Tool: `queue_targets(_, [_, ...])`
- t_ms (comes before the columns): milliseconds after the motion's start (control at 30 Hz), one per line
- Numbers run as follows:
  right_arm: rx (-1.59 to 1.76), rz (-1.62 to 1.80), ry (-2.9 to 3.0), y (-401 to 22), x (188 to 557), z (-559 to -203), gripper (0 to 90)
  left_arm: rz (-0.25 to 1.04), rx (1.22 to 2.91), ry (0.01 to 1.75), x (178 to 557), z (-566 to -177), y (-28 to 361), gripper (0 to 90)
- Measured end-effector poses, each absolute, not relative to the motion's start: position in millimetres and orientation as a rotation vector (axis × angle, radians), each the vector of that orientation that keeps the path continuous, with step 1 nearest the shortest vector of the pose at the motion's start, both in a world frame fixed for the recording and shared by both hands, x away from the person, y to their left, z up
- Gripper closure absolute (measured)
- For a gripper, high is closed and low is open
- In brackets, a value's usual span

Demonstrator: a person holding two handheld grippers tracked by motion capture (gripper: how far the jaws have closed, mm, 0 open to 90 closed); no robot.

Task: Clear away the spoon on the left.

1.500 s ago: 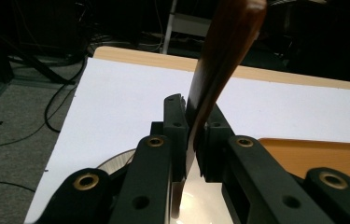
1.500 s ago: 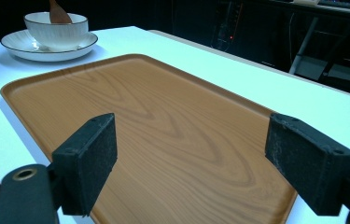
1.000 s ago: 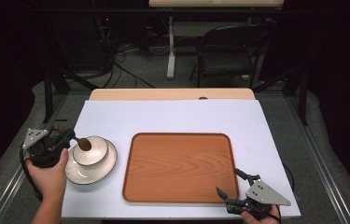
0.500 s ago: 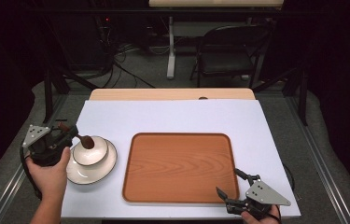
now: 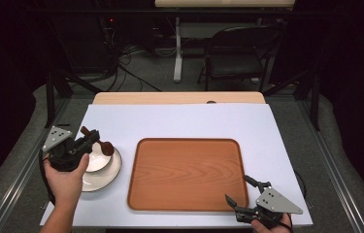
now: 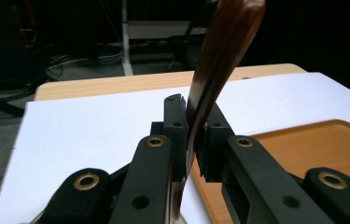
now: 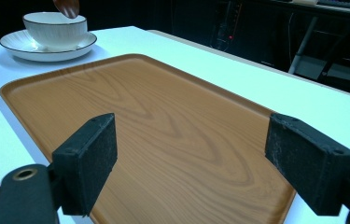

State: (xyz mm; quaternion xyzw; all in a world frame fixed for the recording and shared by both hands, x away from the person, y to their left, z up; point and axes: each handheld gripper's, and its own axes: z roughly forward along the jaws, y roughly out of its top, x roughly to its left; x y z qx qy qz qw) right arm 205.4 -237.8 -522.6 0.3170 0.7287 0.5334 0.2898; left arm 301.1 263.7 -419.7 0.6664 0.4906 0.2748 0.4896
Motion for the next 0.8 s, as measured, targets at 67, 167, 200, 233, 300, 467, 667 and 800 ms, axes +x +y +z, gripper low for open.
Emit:
queue_targets(67, [0.845, 1.423, 1.945, -237.8, 205.4, -522.6, 16.8, 0.657, 1.641, 1.174, 300.6, -419.3, 258.4, 84.1])
queue_targets(167, [0.845, 1.421, 1.945, -237.9, 205.2, -522.4, 16.8, 0.641, 1.666, 1.150, 300.1, -419.4, 250.1, 84.2])
queue_targets(200, [0.844, 1.421, 1.945, -238.1, 205.2, -522.4, 16.8, 0.635, 1.674, 1.145, 299.8, -419.5, 247.5, 84.2])
queue_targets(233, [0.843, 1.420, 1.945, -238.2, 205.3, -522.4, 16.8, 0.631, 1.681, 1.139, 299.6, -419.6, 244.9, 84.2])
queue_targets(300, [0.844, 1.422, 1.945, -238.3, 205.5, -522.5, 16.8, 0.617, 1.698, 1.125, 299.3, -419.9, 240.5, 84.2])
queue_targets(467, [0.843, 1.420, 1.946, -238.3, 205.1, -522.3, 16.9, 0.584, 1.728, 1.094, 298.3, -420.6, 228.9, 84.1])
queue_targets(667, [0.842, 1.420, 1.944, -238.6, 205.3, -522.3, 16.9, 0.546, 1.766, 1.058, 296.8, -421.3, 215.9, 84.2])
queue_targets(800, [0.841, 1.420, 1.944, -238.7, 205.0, -522.2, 16.9, 0.521, 1.796, 1.033, 296.1, -423.2, 207.4, 84.2])
